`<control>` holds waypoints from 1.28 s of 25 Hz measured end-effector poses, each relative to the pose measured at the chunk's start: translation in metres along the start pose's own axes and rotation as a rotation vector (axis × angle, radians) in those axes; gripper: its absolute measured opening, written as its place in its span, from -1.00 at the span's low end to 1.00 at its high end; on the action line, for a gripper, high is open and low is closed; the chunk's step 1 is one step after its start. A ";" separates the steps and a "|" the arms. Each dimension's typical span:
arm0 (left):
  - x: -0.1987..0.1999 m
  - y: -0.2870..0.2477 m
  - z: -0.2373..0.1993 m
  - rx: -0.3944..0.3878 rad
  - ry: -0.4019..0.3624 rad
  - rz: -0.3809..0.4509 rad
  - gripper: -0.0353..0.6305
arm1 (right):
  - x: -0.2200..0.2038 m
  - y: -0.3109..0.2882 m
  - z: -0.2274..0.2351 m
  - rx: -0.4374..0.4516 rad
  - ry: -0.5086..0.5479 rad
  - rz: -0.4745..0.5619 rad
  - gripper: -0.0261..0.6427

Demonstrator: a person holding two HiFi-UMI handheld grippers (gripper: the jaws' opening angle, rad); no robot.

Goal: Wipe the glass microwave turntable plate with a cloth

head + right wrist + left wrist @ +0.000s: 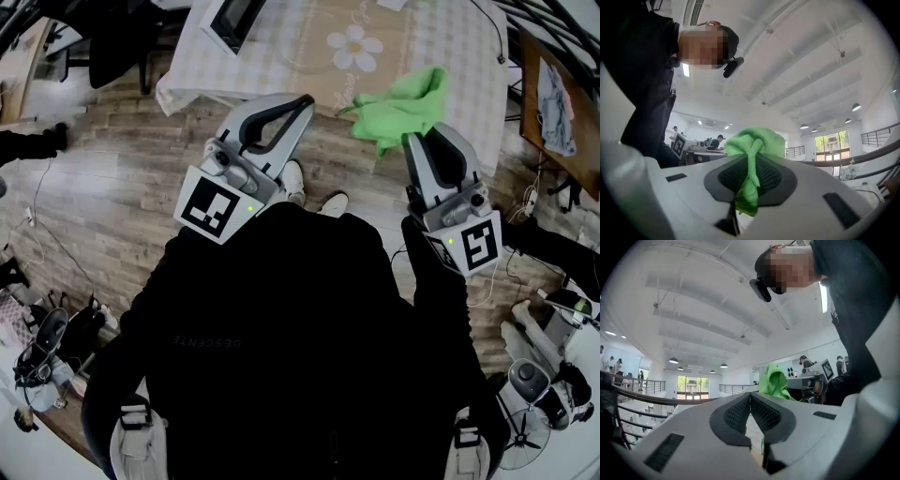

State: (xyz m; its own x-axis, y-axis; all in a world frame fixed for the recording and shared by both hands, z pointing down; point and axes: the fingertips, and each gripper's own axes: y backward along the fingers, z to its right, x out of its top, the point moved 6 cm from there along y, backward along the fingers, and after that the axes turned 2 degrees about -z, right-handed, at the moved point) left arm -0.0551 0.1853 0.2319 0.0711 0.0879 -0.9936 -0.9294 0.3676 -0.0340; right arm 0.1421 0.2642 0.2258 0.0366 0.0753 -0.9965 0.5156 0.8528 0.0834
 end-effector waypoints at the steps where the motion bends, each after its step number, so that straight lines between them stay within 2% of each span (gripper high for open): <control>1: 0.002 0.000 0.007 0.006 -0.001 0.006 -0.83 | -0.001 0.005 -0.002 -0.003 0.004 0.003 -0.75; 8: 0.007 0.010 0.053 0.029 0.016 0.021 -0.83 | -0.010 0.041 -0.022 -0.002 -0.007 0.005 -0.75; 15: 0.003 0.019 0.074 0.058 0.056 0.009 -0.83 | -0.018 0.057 -0.035 0.000 -0.023 -0.017 -0.76; 22: 0.006 0.023 0.094 0.067 0.027 0.024 -0.83 | -0.016 0.070 -0.037 0.005 -0.047 0.011 -0.76; 32: 0.008 0.027 0.089 0.101 0.023 0.012 -0.83 | -0.020 0.063 -0.037 0.025 -0.044 0.004 -0.76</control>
State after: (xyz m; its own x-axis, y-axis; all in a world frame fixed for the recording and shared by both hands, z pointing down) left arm -0.0475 0.2787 0.2328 0.0504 0.0719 -0.9961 -0.8886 0.4584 -0.0119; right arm 0.1420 0.3353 0.2509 0.0762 0.0552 -0.9956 0.5363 0.8395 0.0876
